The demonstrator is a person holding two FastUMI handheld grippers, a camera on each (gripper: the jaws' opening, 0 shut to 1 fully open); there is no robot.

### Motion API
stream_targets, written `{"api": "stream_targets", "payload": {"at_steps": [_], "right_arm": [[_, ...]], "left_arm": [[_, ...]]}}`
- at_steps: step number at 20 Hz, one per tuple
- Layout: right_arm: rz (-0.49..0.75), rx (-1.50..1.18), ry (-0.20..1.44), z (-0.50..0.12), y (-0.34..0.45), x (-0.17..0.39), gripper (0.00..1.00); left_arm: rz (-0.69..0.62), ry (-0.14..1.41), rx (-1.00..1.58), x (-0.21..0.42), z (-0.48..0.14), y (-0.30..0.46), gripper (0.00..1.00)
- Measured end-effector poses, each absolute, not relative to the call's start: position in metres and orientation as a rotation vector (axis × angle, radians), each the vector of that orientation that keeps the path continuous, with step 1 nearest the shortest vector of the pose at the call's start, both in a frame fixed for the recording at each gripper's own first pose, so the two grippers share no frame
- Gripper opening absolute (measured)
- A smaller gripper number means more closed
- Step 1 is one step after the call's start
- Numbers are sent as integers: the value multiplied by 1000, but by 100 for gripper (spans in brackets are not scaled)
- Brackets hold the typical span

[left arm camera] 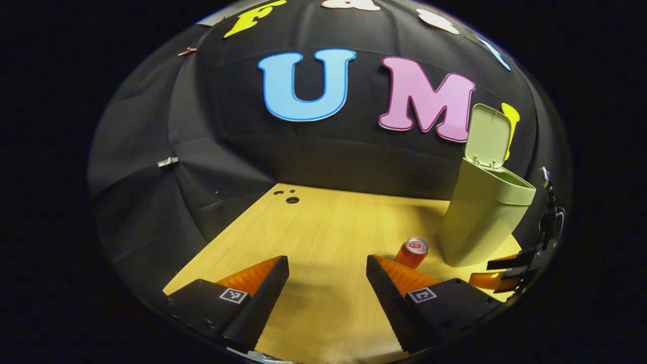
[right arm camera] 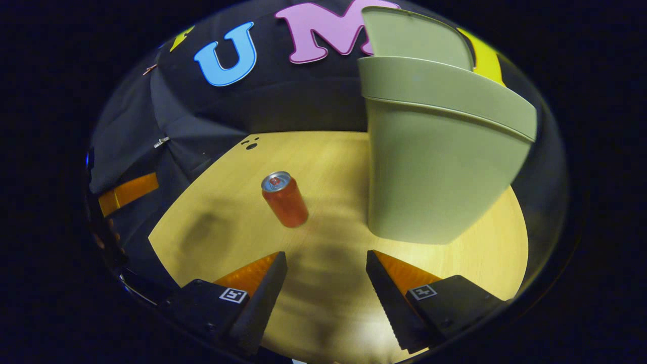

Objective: Press the lid of the desktop garbage bin to open it, pick up the crumpled paper on the desktop and throw it into the bin, then pick up the pop can on the desktop and drop it into the bin, and finally close the garbage bin lid.

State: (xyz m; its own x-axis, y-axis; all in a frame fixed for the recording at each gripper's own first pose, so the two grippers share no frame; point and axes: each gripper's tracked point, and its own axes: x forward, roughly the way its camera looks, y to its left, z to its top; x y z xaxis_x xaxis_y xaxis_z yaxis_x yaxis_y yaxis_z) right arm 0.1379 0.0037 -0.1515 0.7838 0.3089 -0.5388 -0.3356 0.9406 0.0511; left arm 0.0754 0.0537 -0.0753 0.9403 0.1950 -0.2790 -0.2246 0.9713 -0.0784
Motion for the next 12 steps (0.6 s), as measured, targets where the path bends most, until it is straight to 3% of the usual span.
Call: {"api": "stream_targets", "payload": {"at_steps": [12], "right_arm": [[463,-209,538,-162,99,196,99]], "left_arm": [[378,338,-192,18,-114,121,99]]}}
